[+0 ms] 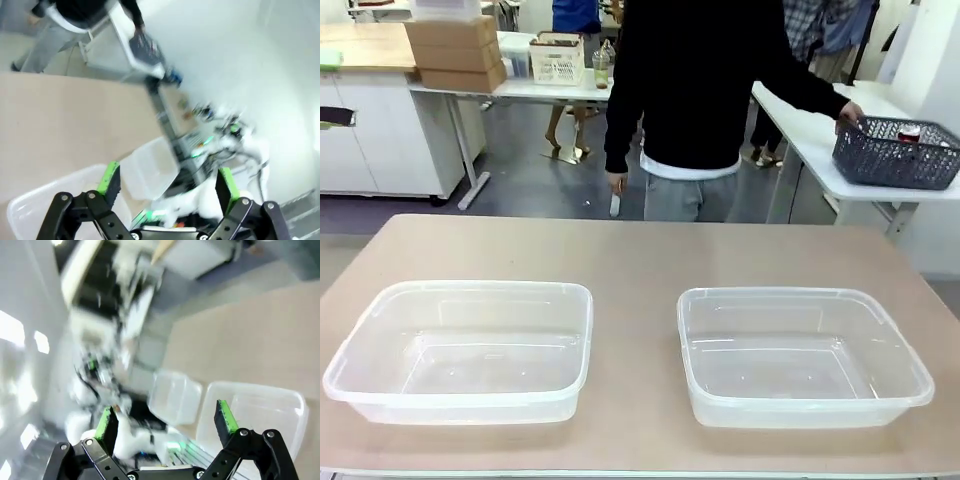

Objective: Sort the waste into each basket.
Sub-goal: Pick up the Organizing box on the left side of the table and lift it.

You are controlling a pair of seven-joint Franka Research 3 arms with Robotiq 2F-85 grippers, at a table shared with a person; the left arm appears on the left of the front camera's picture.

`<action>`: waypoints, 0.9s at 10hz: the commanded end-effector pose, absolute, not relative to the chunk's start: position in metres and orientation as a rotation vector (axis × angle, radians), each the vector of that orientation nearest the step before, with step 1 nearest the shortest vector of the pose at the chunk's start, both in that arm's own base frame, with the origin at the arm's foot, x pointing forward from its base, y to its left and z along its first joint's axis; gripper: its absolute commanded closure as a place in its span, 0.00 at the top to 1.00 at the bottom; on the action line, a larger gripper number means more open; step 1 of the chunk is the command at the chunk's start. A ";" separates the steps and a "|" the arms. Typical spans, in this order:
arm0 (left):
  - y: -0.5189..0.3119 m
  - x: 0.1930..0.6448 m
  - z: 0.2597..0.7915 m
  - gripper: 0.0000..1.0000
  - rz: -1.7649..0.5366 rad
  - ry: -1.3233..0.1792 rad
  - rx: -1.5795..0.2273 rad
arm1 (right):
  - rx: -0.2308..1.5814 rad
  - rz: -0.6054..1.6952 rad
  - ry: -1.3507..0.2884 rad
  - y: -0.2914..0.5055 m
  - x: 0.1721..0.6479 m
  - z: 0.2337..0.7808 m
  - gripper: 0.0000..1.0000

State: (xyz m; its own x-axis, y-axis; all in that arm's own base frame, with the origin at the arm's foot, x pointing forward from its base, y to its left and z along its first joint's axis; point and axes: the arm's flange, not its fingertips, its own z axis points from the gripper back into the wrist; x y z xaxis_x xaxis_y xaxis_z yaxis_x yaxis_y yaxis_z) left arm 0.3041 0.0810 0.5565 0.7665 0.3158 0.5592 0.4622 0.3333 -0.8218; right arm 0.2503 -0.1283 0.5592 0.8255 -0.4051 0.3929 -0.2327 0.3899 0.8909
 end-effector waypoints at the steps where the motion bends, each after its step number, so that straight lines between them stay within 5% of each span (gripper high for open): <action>1: 0.044 0.296 0.575 1.00 -0.245 -0.721 -1.138 | 1.142 0.055 -0.633 -0.100 0.246 0.574 1.00; 9: 0.044 0.296 0.575 1.00 -0.245 -0.721 -1.138 | 1.142 0.055 -0.633 -0.100 0.246 0.574 1.00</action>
State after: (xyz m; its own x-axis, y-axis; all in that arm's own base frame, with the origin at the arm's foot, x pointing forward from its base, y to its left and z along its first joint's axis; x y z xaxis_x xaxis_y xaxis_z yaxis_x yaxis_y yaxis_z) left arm 0.2915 0.0478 0.5748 0.7663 0.1793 0.6170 0.5013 0.4338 -0.7486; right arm 0.2422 -0.1027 0.5714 0.8373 -0.2801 0.4695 -0.3239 0.4376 0.8388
